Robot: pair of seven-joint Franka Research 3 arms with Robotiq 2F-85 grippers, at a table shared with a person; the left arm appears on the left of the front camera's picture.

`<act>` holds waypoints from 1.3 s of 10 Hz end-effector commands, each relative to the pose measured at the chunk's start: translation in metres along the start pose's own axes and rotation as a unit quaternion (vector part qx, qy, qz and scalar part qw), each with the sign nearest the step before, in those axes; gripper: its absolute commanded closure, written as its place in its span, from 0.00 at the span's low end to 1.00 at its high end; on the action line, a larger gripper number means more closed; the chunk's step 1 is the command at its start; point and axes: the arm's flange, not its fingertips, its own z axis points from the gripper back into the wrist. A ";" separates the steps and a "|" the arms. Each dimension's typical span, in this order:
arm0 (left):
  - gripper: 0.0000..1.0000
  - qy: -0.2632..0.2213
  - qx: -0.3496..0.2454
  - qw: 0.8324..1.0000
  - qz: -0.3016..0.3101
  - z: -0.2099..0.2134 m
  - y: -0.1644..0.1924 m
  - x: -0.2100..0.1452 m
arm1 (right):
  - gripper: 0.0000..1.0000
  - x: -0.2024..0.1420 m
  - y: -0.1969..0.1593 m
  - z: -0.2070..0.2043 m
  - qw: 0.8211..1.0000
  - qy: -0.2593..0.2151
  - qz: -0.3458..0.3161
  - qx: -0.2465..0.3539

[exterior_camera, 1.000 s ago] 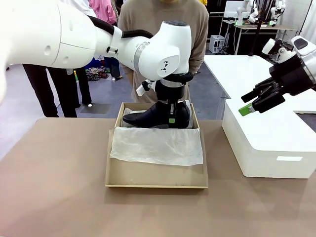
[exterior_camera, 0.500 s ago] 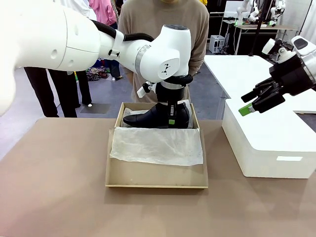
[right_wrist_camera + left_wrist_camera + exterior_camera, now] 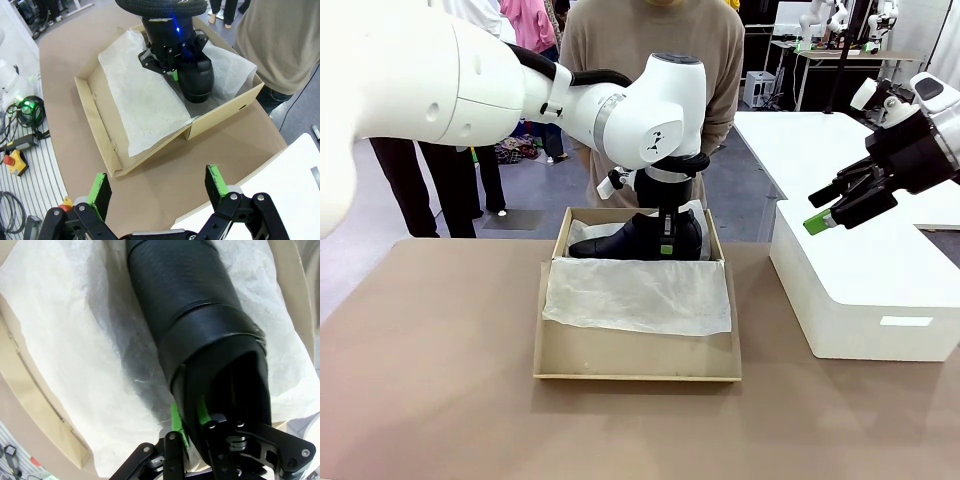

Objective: Pack the shoes into the box.
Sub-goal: Place the other shoe of the Shoes into the Shoes Box.

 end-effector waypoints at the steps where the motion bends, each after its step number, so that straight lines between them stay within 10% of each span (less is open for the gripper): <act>1: 0.48 -0.006 -0.005 1.000 0.014 0.010 -0.002 -0.001 | 0.00 0.000 -0.002 -0.003 1.000 -0.020 0.010 0.006; 4: 0.00 -0.014 -0.012 1.000 0.010 0.024 -0.004 -0.004 | 0.00 0.000 -0.002 -0.003 1.000 -0.020 0.010 0.006; 13: 0.00 0.018 0.006 0.999 -0.032 0.087 -0.006 0.009 | 0.00 0.000 -0.002 -0.003 1.000 -0.020 0.010 0.006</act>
